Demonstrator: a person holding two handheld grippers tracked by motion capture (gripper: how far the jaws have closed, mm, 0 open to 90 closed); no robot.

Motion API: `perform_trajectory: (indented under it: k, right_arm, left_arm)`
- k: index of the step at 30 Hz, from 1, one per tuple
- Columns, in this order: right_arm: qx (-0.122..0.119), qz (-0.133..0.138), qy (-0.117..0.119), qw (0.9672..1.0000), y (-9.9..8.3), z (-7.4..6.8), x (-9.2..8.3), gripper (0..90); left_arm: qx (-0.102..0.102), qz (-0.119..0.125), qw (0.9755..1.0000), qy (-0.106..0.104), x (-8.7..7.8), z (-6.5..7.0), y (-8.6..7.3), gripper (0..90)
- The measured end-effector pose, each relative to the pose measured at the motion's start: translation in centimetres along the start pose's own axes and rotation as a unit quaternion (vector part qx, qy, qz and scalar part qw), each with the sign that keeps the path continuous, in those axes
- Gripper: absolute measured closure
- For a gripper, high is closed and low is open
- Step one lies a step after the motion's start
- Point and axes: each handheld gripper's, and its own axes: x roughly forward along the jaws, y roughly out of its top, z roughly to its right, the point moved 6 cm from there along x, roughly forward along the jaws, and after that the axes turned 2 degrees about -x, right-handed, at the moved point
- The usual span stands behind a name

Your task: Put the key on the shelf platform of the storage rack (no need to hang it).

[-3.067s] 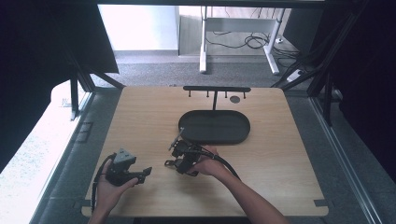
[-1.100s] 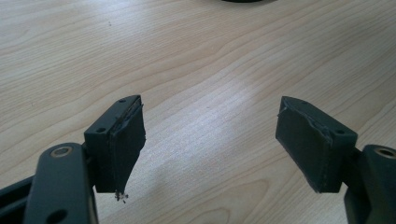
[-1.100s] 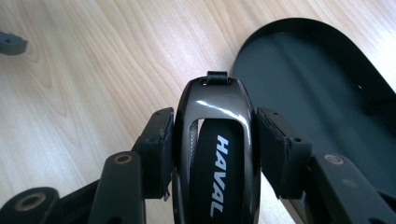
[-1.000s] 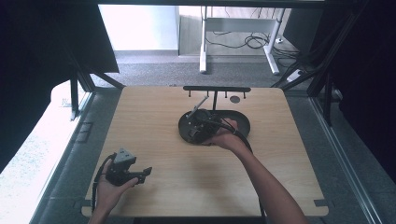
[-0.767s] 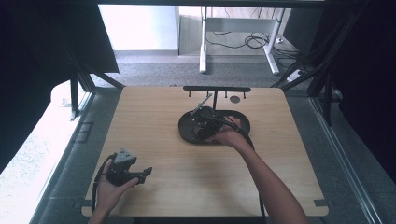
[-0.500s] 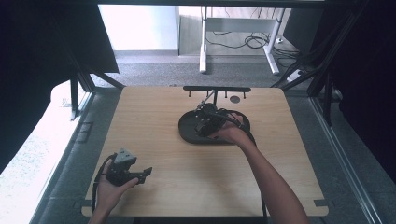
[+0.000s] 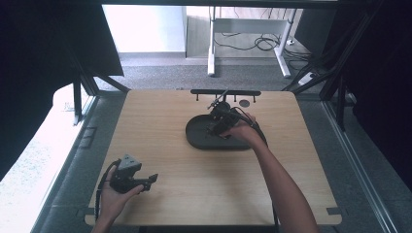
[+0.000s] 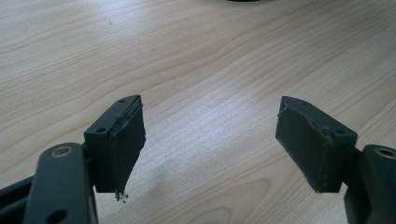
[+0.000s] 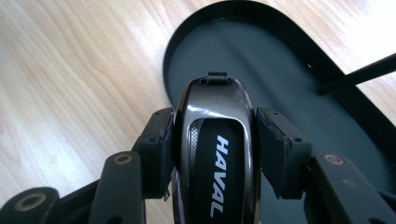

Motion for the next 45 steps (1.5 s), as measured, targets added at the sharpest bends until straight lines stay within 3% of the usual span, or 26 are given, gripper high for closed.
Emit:
perform_trajectory:
  k: [13,27,35,45]
  right_arm:
    - [0.023,0.001,-0.005,0.9997,-0.2,2.4,1.5,49.7]
    - [0.022,-0.018,-0.021,0.9994,-0.5,3.3,3.5,49.6]
    - [0.036,-0.021,-0.026,0.9988,-1.5,4.1,5.1,49.6]
    - [0.034,-0.041,-0.045,0.9976,-2.7,4.9,6.9,49.6]
  left_arm:
    - [-0.002,-0.002,1.0,-0.001,0.0,-0.1,-0.1,24.2]
    - [-0.003,-0.002,1.0,0.0,-0.1,-0.2,-0.1,24.1]
    - [-0.001,-0.004,1.0,0.0,0.1,-0.2,-0.1,24.1]
    - [-0.001,-0.005,1.0,-0.001,0.1,-0.2,-0.2,24.1]
